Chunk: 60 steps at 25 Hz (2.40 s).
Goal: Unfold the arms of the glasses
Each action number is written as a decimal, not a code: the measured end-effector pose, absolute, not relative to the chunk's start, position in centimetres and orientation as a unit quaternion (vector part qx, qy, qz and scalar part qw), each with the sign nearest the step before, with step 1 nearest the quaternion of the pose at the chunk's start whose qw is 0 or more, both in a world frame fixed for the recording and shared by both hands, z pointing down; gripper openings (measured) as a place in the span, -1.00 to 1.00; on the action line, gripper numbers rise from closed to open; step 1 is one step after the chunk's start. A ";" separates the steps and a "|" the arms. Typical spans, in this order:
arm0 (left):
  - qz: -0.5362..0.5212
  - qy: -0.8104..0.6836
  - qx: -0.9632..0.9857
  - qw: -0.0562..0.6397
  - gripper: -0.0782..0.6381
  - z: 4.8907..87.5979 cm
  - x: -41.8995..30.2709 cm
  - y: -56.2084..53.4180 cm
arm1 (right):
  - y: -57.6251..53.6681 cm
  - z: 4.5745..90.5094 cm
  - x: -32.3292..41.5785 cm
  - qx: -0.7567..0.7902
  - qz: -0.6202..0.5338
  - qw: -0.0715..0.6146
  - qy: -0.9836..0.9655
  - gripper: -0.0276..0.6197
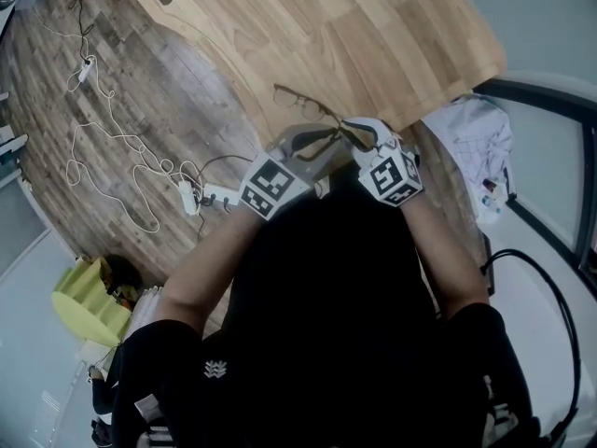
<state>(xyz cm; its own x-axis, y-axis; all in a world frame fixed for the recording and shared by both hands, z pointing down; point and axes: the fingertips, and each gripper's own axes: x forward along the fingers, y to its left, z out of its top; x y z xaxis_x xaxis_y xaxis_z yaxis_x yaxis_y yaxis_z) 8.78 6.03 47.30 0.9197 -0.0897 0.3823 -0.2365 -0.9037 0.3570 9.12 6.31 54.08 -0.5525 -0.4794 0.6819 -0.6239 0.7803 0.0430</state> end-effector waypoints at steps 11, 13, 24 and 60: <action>0.179 -0.066 0.961 0.198 -0.62 46.8 10.8 7.7 | 6.8 56.8 10.1 0.331 0.126 0.358 -0.864 -0.80; 0.177 -0.069 0.961 0.199 -0.61 46.7 11.0 7.7 | 6.9 56.9 9.6 0.320 0.124 0.356 -0.869 -0.80; 0.145 -0.181 0.958 0.169 -0.61 43.8 7.8 3.8 | 4.7 56.4 9.6 0.301 0.114 0.342 -0.883 -0.79; 0.274 -0.254 0.913 0.165 -0.52 54.8 4.1 -4.3 | 0.9 54.5 12.4 0.428 0.179 0.268 -0.844 -0.79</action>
